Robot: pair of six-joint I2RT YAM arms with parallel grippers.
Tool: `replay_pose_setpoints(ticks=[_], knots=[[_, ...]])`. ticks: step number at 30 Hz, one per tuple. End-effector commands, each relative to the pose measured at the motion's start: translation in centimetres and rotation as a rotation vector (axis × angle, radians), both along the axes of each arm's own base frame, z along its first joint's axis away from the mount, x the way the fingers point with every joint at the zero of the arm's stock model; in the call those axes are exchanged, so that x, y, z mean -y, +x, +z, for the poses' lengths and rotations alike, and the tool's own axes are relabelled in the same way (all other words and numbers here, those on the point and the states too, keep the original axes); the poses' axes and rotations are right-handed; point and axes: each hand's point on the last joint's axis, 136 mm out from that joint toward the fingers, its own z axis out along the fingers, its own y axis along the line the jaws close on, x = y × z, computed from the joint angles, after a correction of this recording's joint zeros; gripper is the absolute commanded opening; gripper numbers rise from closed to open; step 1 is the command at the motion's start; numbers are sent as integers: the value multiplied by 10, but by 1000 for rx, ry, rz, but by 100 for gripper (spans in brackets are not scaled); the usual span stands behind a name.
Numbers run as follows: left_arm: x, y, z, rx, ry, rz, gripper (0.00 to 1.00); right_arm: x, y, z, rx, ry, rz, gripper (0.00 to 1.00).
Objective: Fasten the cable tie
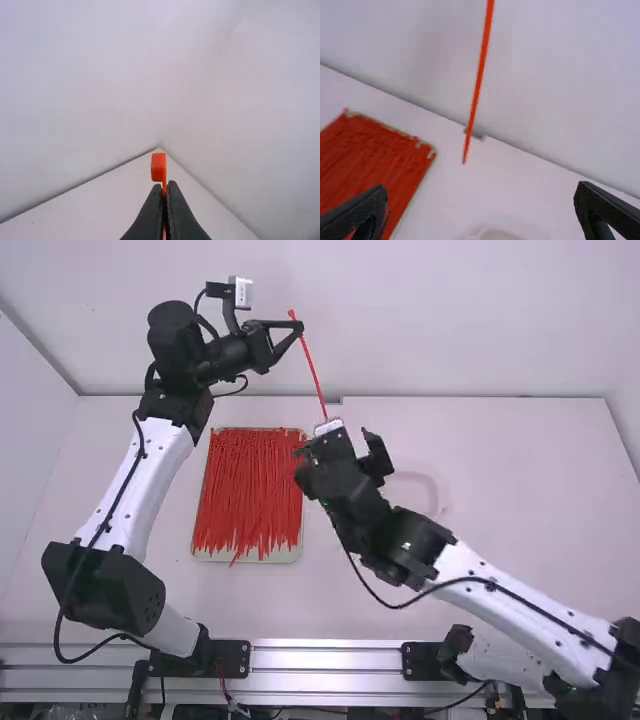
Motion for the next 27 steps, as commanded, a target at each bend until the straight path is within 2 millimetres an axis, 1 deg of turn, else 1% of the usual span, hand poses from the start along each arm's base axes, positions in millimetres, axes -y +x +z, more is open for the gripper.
replay_pose_setpoints(ticks=[1, 6, 11, 12, 16, 17, 18, 22, 23, 27], knots=[[8, -14, 9, 85, 40, -86, 2, -9, -16, 26, -1, 67, 185, 99], [19, -37, 8, 146, 74, -231, 2, 8, -27, 46, -6, 134, 323, 99], [24, -53, 7, 180, 86, -326, 2, 18, -33, 58, -23, 209, 444, 99], [25, -60, 8, 197, 89, -366, 2, 22, -35, 60, -30, 231, 483, 99], [28, -76, 11, 226, 89, -458, 2, 30, -32, 64, -47, 282, 570, 99], [28, -78, 11, 231, 90, -468, 2, 33, -30, 66, -48, 294, 587, 98], [28, -78, 12, 237, 91, -470, 2, 35, -29, 66, -49, 303, 602, 100], [32, -81, 10, 230, 89, -484, 2, 44, -23, 75, -34, 355, 717, 99], [33, -81, 8, 234, 94, -487, 2, 47, -22, 78, -36, 381, 756, 99], [33, -80, 3, 239, 107, -484, 2, 61, -11, 84, -39, 443, 820, 99]])
